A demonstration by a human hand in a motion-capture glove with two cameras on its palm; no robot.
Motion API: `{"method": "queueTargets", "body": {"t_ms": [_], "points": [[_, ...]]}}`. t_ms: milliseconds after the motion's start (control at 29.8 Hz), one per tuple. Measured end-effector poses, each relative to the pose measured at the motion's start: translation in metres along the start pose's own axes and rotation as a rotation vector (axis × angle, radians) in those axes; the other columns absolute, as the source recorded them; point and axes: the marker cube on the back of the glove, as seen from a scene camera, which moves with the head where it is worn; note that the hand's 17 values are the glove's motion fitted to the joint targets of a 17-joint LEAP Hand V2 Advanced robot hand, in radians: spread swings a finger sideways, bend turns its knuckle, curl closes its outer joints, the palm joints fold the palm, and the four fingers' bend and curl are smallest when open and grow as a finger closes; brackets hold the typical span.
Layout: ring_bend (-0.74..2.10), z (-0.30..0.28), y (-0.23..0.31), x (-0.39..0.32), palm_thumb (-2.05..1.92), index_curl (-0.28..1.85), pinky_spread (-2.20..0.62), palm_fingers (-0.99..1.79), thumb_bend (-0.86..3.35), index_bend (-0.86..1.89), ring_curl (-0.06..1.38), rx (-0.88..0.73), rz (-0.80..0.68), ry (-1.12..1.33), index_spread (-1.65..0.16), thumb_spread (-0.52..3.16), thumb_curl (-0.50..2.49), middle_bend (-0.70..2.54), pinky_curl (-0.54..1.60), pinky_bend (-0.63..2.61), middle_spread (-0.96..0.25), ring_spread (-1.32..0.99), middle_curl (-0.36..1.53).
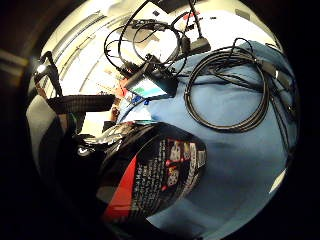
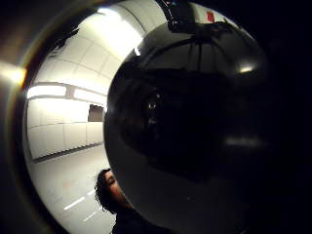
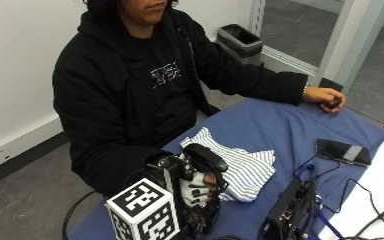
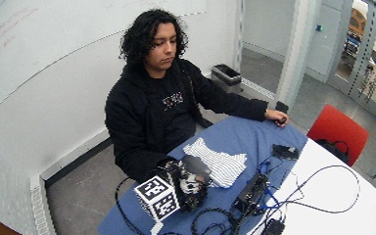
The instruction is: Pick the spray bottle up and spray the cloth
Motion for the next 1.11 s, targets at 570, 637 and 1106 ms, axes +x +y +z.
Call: {"method": "queueTargets", "body": {"t_ms": [570,637,1106], "points": [[0.73,-0.012,0.034,-0.079,1.00,0.48,-0.26,1.33,0.06,0.21,0.51,-0.212,0.062,0.095,-0.24,0.73,0.67,0.68,0.45,0.51,-0.14,-0.18,0.57],[0.73,-0.004,0.033,-0.098,1.01,0.49,-0.26,1.33,0.05,0.21,0.51,-0.304,0.096,0.107,-0.24,0.72,0.69,0.68,0.45,0.51,-0.14,-0.18,0.57],[0.74,0.022,0.061,-0.142,1.03,0.54,-0.25,1.30,0.02,0.19,0.52,-0.963,0.537,0.445,-0.24,0.73,0.76,0.69,0.45,0.51,-0.13,-0.18,0.58]]}}
